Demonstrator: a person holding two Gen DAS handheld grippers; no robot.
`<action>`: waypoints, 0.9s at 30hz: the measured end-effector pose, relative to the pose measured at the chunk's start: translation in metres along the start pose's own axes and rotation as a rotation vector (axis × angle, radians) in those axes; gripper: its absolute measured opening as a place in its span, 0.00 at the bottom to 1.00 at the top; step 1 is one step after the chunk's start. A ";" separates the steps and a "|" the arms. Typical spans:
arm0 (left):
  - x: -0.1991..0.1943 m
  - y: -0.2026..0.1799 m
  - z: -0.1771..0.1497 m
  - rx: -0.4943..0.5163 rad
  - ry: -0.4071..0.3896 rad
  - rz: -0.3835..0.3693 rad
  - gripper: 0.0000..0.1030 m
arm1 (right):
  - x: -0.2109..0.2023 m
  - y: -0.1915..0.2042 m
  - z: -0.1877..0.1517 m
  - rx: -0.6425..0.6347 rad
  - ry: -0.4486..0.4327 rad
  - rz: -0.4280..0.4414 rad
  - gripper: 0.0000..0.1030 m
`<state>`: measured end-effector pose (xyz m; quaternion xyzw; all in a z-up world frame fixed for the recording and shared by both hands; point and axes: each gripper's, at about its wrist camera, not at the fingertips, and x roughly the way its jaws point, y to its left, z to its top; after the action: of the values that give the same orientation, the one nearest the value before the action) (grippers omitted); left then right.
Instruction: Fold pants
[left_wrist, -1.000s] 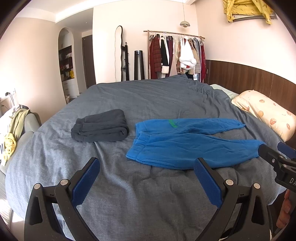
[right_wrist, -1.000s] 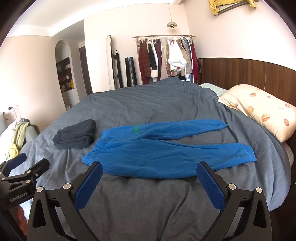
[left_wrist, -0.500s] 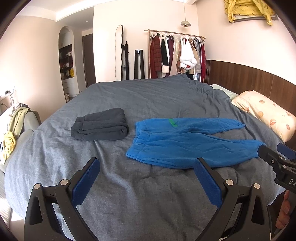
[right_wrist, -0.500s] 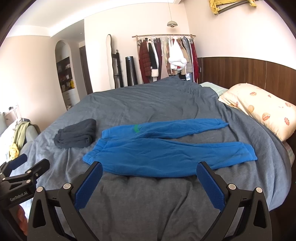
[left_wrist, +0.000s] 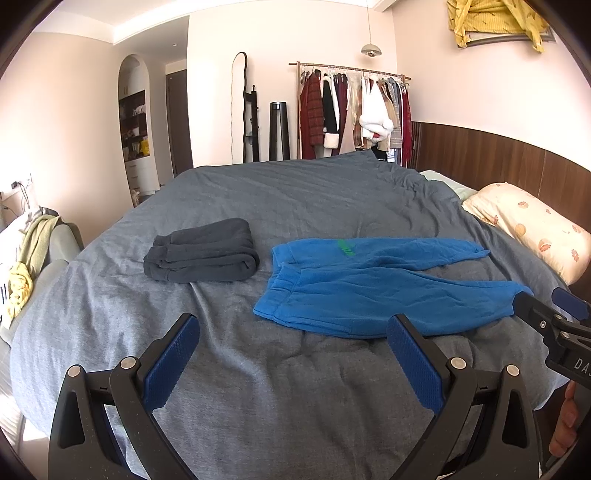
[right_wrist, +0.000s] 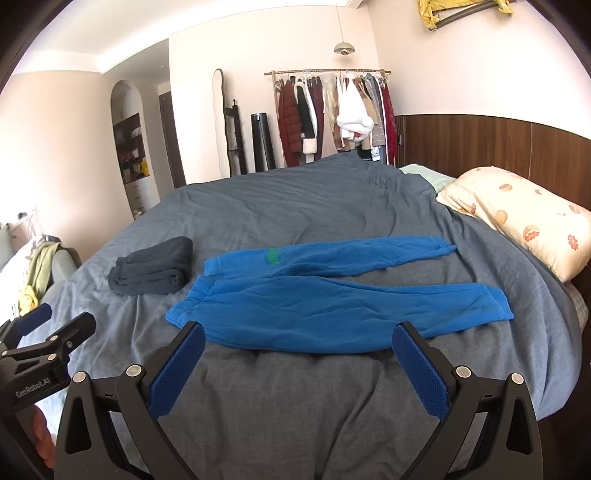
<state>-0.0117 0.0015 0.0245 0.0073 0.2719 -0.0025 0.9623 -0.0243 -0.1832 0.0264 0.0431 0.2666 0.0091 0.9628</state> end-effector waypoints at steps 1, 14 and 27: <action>0.000 0.000 0.000 -0.001 -0.001 0.001 1.00 | 0.000 0.000 0.000 0.000 0.000 -0.001 1.00; -0.004 0.003 0.002 -0.001 -0.013 0.005 1.00 | 0.000 0.000 0.000 0.000 0.001 0.000 1.00; -0.004 0.010 0.001 -0.010 -0.014 0.008 1.00 | 0.001 0.005 -0.002 -0.009 0.006 0.003 0.99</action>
<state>-0.0144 0.0114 0.0278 0.0035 0.2653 0.0028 0.9642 -0.0244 -0.1780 0.0242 0.0394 0.2694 0.0118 0.9622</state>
